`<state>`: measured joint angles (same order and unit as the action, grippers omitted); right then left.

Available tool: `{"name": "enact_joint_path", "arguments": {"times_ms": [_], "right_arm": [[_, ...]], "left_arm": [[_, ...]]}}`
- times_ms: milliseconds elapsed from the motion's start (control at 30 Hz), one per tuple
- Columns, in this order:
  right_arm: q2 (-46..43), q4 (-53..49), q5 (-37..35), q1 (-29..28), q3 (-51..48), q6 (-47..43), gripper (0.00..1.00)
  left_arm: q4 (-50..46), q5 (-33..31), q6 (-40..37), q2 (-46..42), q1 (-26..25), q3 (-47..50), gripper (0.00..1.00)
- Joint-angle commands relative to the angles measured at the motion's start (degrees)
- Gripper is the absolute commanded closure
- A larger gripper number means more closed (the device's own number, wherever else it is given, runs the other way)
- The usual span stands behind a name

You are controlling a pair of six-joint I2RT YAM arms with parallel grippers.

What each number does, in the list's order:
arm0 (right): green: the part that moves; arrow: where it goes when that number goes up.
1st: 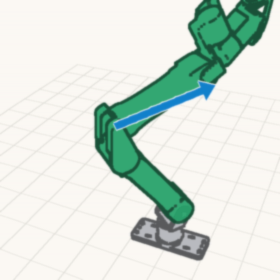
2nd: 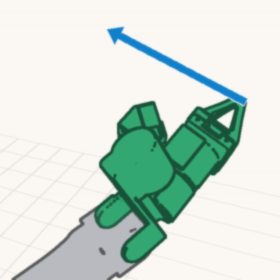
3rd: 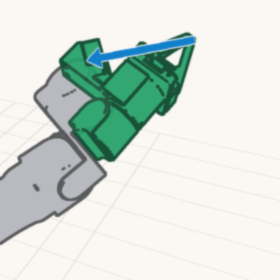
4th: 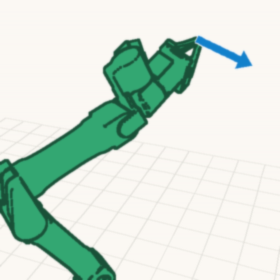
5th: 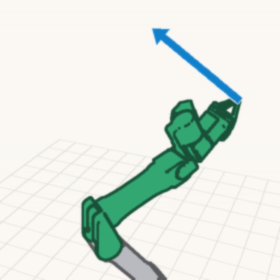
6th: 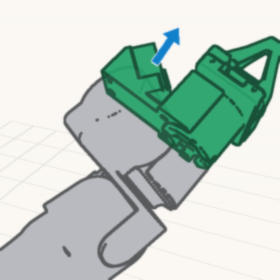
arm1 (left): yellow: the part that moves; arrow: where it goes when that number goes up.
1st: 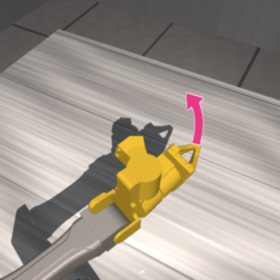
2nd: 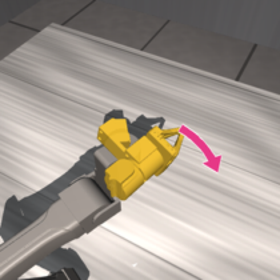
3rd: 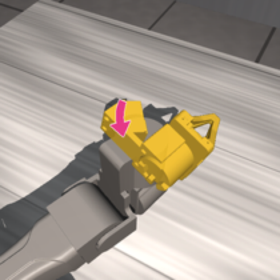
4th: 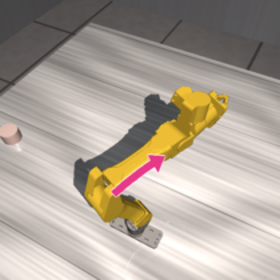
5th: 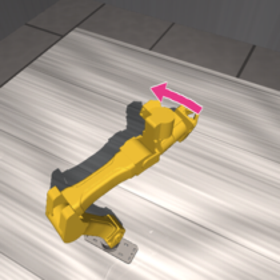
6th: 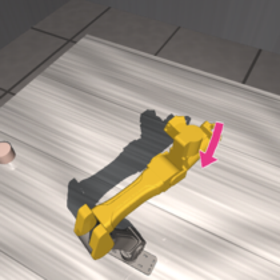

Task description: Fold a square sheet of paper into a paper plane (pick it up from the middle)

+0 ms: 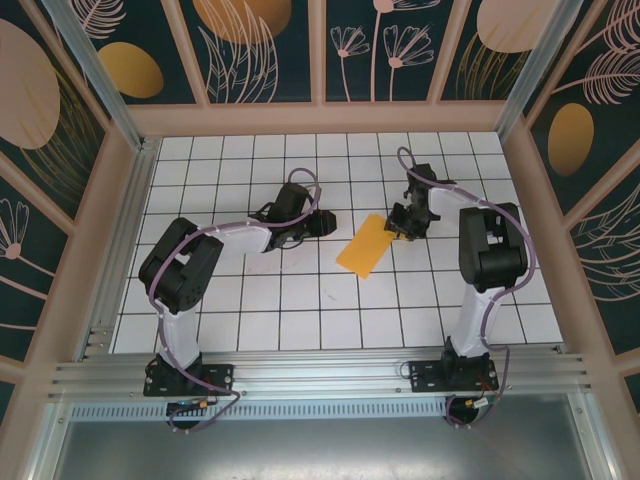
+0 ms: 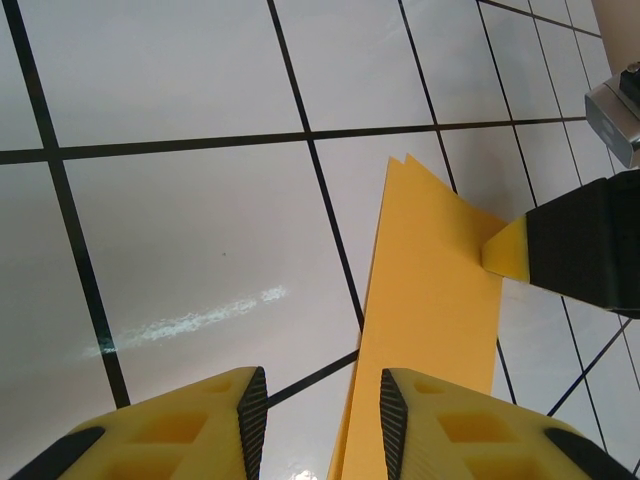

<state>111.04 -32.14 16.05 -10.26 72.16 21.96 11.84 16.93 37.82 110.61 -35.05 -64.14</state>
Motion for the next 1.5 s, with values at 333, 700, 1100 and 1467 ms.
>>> {"name": "enact_joint_path", "arguments": {"times_ms": [333,700,1100,1467], "right_arm": [[0.4,13.1,1.6,-1.6,-0.1,0.5,0.61],[-2.3,6.3,-13.6,-2.0,4.4,-6.3,0.47],[-15.2,10.3,-16.5,-21.2,-11.1,-24.1,0.46],[-11.6,5.6,-30.8,-37.0,-9.8,-17.4,0.39]], "left_arm": [[1.2,1.1,0.1,1.1,-0.2,-0.8,0.62],[2.0,-1.9,0.0,-0.5,0.0,0.6,0.62],[9.7,-2.4,3.6,-4.7,5.9,8.1,0.62],[11.3,-4.7,3.6,-7.6,8.3,13.9,0.62]]}}
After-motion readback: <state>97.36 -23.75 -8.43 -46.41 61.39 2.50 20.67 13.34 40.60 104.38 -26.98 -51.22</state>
